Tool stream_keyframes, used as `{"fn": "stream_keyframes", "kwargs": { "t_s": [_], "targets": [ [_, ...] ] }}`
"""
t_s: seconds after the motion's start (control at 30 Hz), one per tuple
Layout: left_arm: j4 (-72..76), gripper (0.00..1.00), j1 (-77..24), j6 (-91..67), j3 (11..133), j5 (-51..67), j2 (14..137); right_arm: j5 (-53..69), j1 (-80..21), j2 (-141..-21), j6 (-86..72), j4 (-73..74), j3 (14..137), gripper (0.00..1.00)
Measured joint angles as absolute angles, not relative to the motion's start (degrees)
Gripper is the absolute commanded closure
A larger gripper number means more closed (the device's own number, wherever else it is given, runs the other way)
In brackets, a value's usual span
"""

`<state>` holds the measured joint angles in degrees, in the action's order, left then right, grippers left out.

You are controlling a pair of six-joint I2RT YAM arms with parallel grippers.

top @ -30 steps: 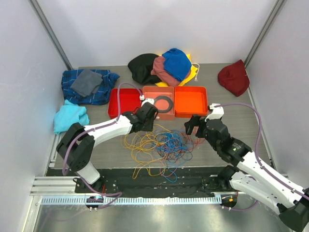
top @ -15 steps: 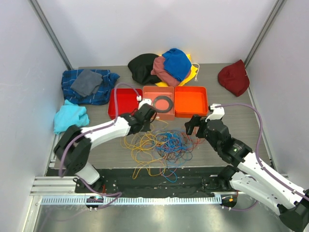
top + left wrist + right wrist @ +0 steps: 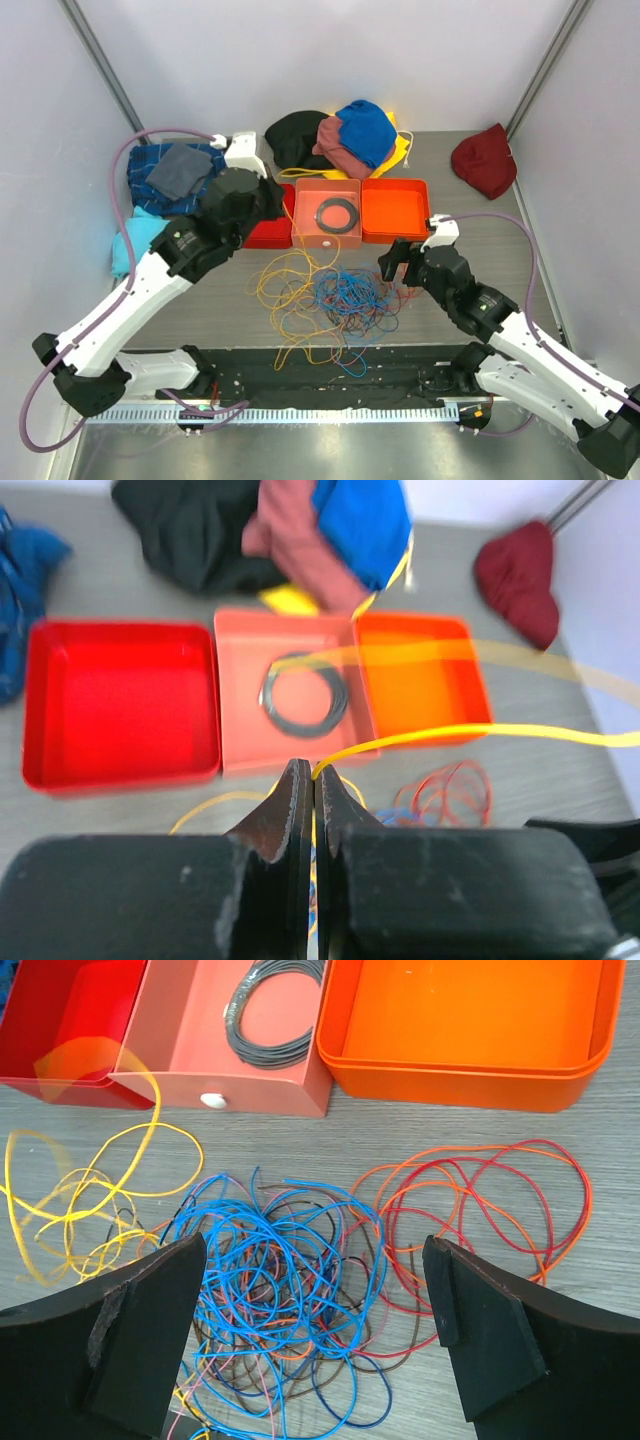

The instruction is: Untangle the cables

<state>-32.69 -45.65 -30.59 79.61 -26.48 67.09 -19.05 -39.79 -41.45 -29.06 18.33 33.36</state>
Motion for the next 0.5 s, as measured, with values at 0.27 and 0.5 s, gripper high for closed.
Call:
{"fn": "stream_keyframes", "kwargs": {
  "t_s": [0.27, 0.5],
  "targets": [
    [-36.9, 0.99, -45.7, -24.9, 94.3, -30.6, 68.8, -18.1, -39.8, -41.3, -29.1, 18.5, 35.7, 0.01],
    [-37.6, 1.0, -45.7, -19.3, 106.3, -34.0, 71.2, -18.1, -39.8, -39.7, -29.1, 19.2, 37.7, 0.01]
  ]
}}
